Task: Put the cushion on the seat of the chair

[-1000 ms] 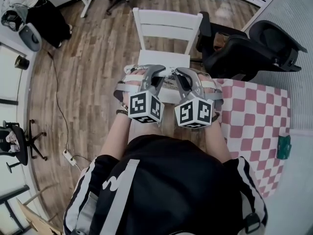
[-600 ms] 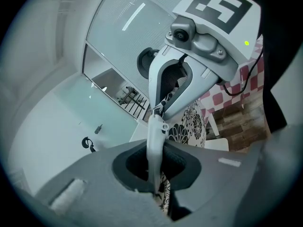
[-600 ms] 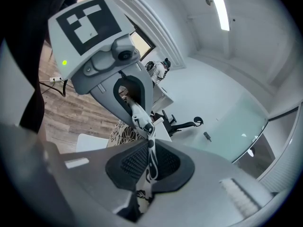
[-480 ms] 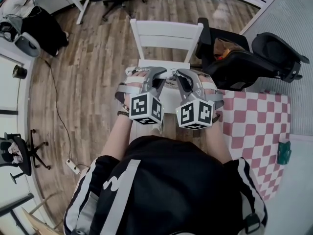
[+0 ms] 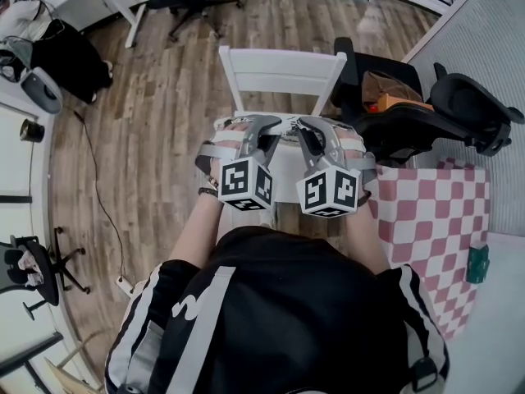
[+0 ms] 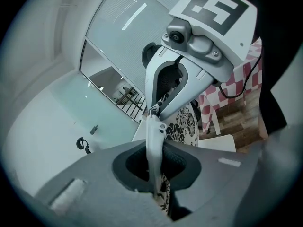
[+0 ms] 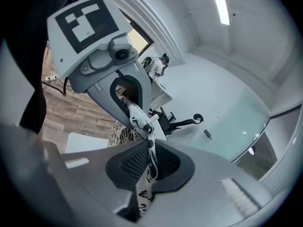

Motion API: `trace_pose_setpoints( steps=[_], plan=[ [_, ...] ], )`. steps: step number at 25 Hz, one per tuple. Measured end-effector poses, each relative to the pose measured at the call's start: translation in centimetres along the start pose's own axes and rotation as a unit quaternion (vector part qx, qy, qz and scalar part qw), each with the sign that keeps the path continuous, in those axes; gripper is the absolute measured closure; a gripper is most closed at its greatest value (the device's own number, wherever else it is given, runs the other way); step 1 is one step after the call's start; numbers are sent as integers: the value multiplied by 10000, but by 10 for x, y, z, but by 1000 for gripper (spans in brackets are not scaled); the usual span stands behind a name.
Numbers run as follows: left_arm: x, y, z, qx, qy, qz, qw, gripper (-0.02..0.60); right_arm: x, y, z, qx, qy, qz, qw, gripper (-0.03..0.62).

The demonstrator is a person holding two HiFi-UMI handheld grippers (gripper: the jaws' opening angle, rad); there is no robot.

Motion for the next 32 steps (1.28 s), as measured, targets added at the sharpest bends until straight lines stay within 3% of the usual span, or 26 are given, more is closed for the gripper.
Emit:
trace_pose_setpoints(
  steps=[16,32],
  plan=[
    [-39,-41,41,-25,127,197,9997,565,18,-67,4,-32,82,-265,9996,582],
    [-60,-101,56,-161,2,420,9990,563,37,-117,43,45,507,-739,9960,582]
  ],
)
Point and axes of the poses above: the fingertips, and each gripper's own axes: y backward along the fingers, x to its right, z out of its underside, the point moved 10 cm from there along y, backward along the fingers, and after that the axes turned 4 degrees about y, right-handed, at the moved point
